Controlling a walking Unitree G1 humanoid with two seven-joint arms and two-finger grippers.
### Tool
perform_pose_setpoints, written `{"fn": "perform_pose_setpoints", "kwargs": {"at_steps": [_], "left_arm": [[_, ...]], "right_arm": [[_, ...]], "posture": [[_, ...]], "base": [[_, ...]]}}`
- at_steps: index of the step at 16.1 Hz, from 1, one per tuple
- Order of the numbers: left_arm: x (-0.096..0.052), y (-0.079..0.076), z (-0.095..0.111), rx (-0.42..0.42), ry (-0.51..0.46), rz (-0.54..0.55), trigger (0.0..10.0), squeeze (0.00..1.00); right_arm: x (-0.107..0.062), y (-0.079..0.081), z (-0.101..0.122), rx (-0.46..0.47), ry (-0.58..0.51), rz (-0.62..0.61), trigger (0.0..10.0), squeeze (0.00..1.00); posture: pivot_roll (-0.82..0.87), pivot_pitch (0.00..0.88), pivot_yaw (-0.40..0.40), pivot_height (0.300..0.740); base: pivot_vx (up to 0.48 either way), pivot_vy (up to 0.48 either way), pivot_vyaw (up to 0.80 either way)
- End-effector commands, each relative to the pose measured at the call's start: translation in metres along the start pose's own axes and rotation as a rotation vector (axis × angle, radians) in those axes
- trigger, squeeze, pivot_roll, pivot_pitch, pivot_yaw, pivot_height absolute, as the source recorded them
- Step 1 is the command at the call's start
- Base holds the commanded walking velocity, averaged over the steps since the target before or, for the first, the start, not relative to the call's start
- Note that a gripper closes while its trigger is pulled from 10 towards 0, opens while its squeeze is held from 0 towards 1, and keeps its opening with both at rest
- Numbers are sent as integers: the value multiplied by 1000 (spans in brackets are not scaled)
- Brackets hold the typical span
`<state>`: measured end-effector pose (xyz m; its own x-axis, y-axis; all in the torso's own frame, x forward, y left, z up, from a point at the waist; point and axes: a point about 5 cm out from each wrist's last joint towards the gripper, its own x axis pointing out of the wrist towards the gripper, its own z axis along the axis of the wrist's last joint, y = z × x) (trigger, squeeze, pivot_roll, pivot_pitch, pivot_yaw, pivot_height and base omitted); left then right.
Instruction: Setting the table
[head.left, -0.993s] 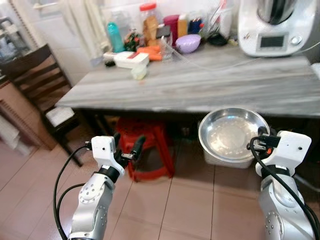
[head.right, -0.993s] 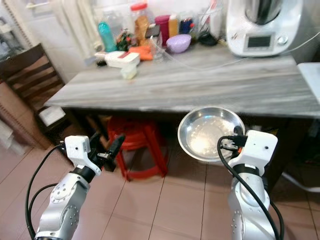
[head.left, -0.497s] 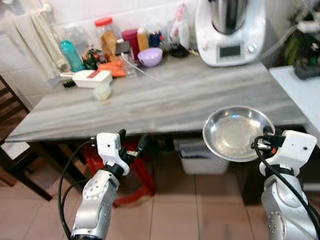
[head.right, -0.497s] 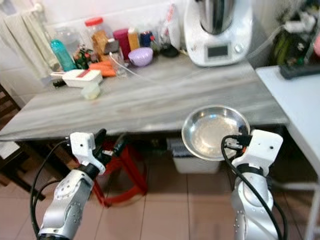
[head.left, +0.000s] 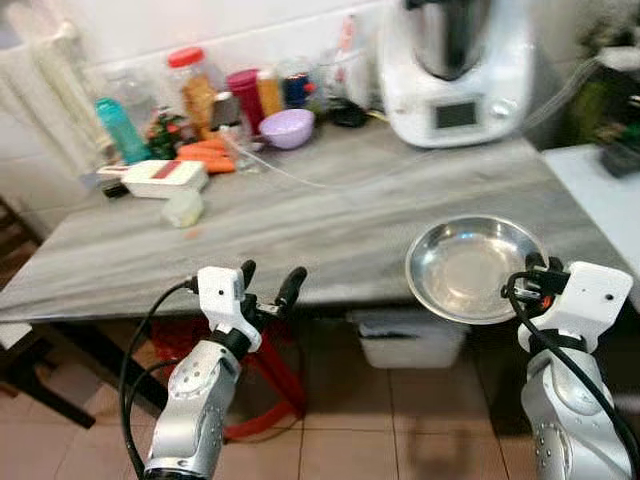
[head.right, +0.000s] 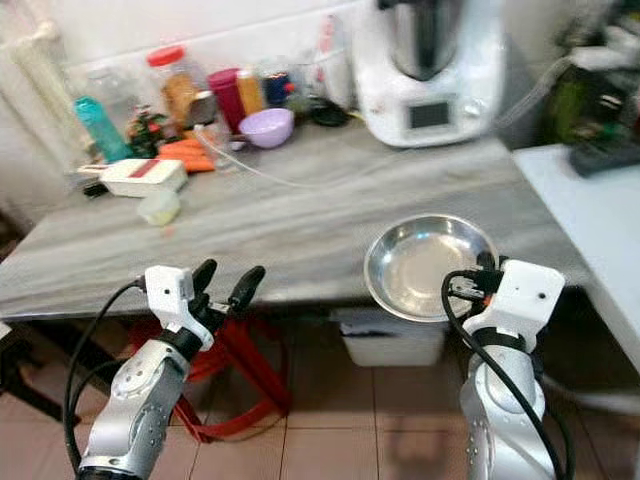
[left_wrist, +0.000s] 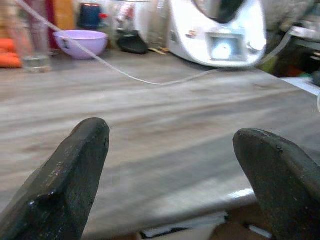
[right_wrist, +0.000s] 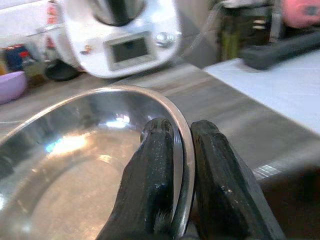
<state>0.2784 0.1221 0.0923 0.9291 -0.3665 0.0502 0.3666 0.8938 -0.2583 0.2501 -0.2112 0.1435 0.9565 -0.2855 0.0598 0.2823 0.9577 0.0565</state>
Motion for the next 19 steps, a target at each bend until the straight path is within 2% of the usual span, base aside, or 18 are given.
{"fn": "perform_pose_setpoints", "kwargs": {"at_steps": [1, 3, 4, 7, 9, 14, 16, 19], "left_arm": [[-5, 13, 2, 36, 16, 39, 10000, 0], [-6, 14, 4, 71, 33, 18, 10000, 0], [-9, 16, 8, 120, 57, -14, 10000, 0], [-13, 25, 16, 171, 90, -55, 10000, 0], [-15, 24, 17, 200, 101, -74, 10000, 0], [-25, 10, 5, 211, 112, -97, 10000, 0], [-27, 4, -1, 193, 119, -141, 10000, 0], [-26, 7, -4, 139, 107, -107, 10000, 0]], "right_arm": [[1, 15, 1, 34, 5, 58, 10000, 0], [3, 20, 0, 40, 15, 103, 10000, 0], [6, 22, 2, 43, 11, 113, 10000, 0], [11, 22, 2, 44, 15, 122, 10000, 0], [14, 23, 0, 48, 29, 132, 10000, 0], [22, 25, -6, 66, 57, 120, 10000, 0], [28, 22, -9, 67, 75, 95, 10000, 0], [39, 20, -17, 77, 139, 72, 10000, 0]], "posture": [[-131, 0, 165, 740], [-127, 0, 160, 740], [-117, 0, 149, 740], [-101, 0, 130, 740], [-94, 0, 126, 740], [-93, 0, 135, 740], [-95, 0, 150, 740], [-90, 0, 159, 740]], "base": [[349, 0, 0], [0, 0, 0], [0, 0, 463], [0, 0, 592], [0, 0, 231], [0, 0, 0], [0, 0, 0], [0, 0, 0]]}}
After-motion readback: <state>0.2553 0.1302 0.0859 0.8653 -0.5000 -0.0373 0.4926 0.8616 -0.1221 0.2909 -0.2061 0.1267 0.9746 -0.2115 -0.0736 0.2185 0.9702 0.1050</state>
